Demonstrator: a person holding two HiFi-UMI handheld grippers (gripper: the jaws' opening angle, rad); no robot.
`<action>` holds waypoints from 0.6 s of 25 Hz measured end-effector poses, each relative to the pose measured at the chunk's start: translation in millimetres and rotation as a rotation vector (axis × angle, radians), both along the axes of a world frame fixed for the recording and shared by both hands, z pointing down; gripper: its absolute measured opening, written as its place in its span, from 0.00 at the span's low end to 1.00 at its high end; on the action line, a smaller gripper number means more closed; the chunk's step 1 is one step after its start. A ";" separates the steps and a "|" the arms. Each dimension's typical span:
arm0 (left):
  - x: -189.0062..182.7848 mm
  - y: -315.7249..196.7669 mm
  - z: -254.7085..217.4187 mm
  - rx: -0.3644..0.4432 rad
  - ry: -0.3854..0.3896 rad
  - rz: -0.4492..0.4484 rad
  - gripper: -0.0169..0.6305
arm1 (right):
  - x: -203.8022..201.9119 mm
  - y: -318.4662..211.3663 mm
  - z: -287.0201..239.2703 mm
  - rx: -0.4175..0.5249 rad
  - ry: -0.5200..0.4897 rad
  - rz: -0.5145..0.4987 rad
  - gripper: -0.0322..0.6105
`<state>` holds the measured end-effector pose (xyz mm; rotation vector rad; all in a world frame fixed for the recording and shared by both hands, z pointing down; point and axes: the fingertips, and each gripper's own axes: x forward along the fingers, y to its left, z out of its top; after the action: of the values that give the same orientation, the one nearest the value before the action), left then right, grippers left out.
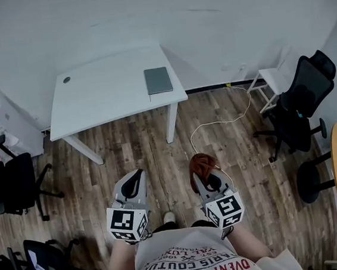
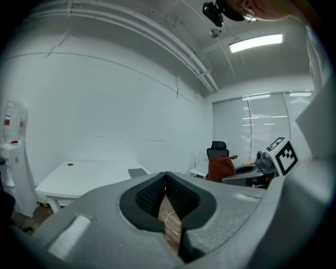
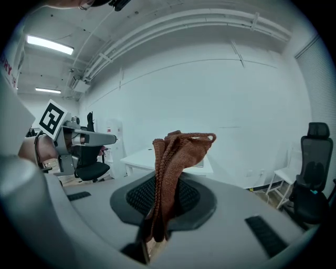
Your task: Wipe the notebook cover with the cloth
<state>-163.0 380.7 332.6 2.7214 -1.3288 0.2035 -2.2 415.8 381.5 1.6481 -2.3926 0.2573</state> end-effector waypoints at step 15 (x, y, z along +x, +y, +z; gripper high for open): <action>10.4 -163.8 34.9 -0.049 -0.031 -0.087 0.04 | 28.3 -201.4 32.0 -0.020 -0.035 -0.047 0.16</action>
<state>-152.6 216.9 367.6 2.6238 -1.4269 0.2677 26.1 214.4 413.5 1.5893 -2.4424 0.3039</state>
